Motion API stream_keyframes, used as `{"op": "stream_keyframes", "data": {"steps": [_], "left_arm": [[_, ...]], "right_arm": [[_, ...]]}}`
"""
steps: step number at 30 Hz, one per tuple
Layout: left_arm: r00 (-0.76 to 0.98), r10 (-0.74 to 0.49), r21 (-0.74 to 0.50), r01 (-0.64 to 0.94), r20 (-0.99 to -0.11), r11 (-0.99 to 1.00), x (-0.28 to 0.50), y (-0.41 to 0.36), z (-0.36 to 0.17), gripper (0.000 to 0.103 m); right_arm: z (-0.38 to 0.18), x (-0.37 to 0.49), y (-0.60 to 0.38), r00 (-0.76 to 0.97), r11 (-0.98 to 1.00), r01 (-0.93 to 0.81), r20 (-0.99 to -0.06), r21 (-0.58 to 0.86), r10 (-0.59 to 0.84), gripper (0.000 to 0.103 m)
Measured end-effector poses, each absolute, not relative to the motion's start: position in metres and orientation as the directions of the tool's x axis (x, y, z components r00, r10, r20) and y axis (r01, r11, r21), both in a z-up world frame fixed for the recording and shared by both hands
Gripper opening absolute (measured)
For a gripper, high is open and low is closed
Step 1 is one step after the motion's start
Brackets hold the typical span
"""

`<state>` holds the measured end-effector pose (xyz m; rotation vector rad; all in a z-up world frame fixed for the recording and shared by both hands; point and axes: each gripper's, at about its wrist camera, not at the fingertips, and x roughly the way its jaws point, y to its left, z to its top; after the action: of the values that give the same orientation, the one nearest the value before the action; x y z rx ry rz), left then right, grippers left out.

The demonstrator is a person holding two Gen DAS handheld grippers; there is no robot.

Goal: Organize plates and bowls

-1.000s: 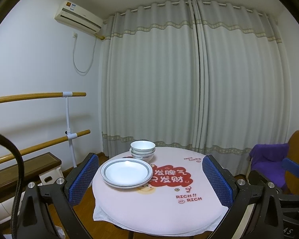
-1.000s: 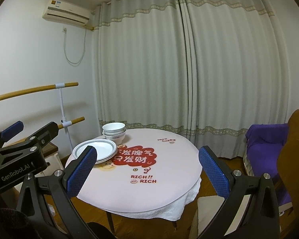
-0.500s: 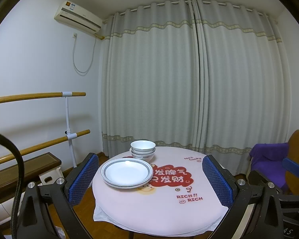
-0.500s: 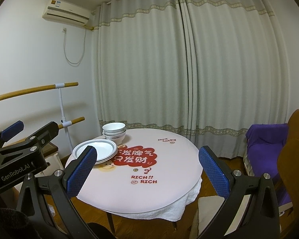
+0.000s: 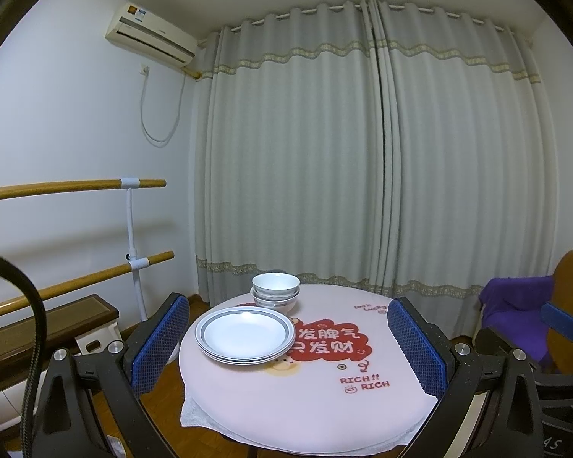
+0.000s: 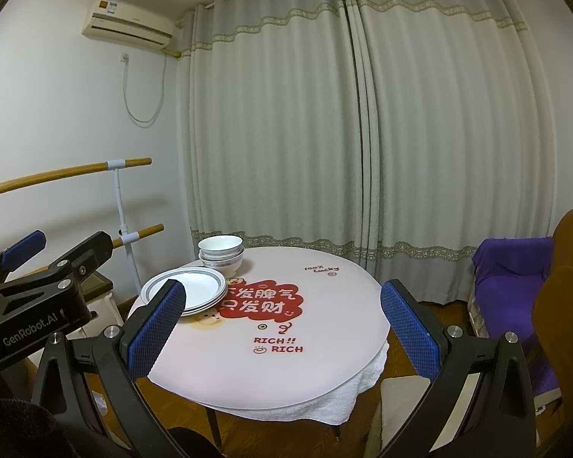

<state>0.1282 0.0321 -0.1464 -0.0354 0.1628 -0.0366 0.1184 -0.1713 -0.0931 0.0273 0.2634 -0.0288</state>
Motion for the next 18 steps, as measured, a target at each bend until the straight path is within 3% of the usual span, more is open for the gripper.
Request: {"op": "stream_keyframes", "data": {"steps": [18], "left_arm": [[0.988, -0.04, -0.033, 0.035, -0.15, 0.999, 0.1287, 0.0295, -0.1456, 0.102]], "right_arm": [[-0.0927, 0.119, -0.1697, 0.967, 0.999, 0.03, -0.255, 0.024, -0.023, 0.103]]}}
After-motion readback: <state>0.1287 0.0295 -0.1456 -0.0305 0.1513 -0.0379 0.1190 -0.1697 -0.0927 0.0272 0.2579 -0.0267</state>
